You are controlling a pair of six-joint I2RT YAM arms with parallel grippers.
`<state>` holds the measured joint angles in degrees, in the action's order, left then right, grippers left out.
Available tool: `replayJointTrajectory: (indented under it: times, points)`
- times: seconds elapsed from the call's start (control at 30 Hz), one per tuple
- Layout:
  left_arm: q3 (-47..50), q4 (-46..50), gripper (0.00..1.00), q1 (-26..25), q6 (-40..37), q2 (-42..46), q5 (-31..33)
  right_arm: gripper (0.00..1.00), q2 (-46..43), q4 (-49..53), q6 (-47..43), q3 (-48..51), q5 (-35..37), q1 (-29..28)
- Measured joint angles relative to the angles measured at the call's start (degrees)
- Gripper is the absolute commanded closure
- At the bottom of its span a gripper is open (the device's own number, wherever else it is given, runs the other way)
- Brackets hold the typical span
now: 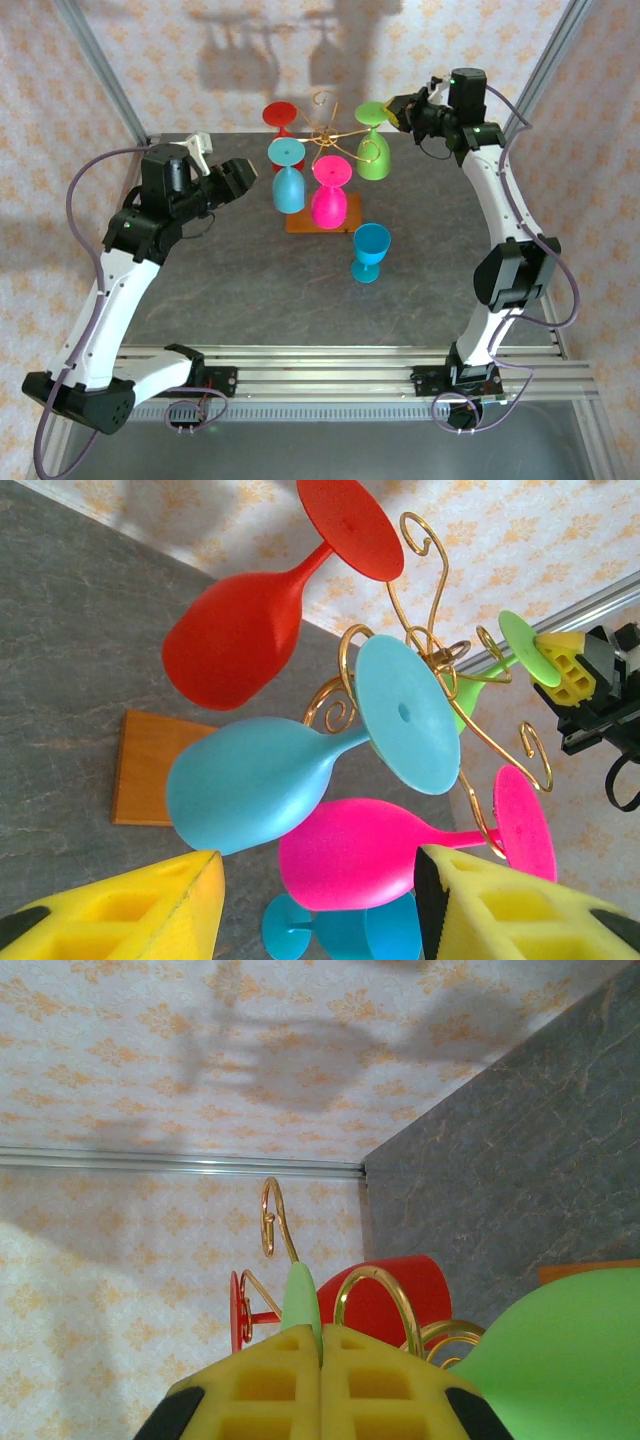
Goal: Take the wine glass off the wine glass rack
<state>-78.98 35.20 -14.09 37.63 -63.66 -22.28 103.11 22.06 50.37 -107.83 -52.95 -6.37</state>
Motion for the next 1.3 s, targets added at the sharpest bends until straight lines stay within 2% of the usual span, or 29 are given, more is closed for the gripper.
replayJointTrajectory:
  times: [0.27,0.5,1.1,1.3]
  points:
    - [1.1,-0.1,0.46,0.0,0.4,0.3,0.0,1.00,0.0,1.4,-1.2,-0.4,-0.7,-0.9]
    - [1.8,-0.1,0.46,0.0,0.5,0.6,0.2,1.00,0.7,3.3,-2.5,-5.1,-0.7,-3.1]
    - [2.2,-0.1,0.46,0.0,0.4,1.1,0.2,1.00,13.6,5.6,-1.3,-22.5,-0.3,-4.5]
    - [2.2,-0.1,0.46,0.0,0.2,1.0,0.2,1.00,16.8,6.9,-0.9,-28.5,1.8,-4.5]
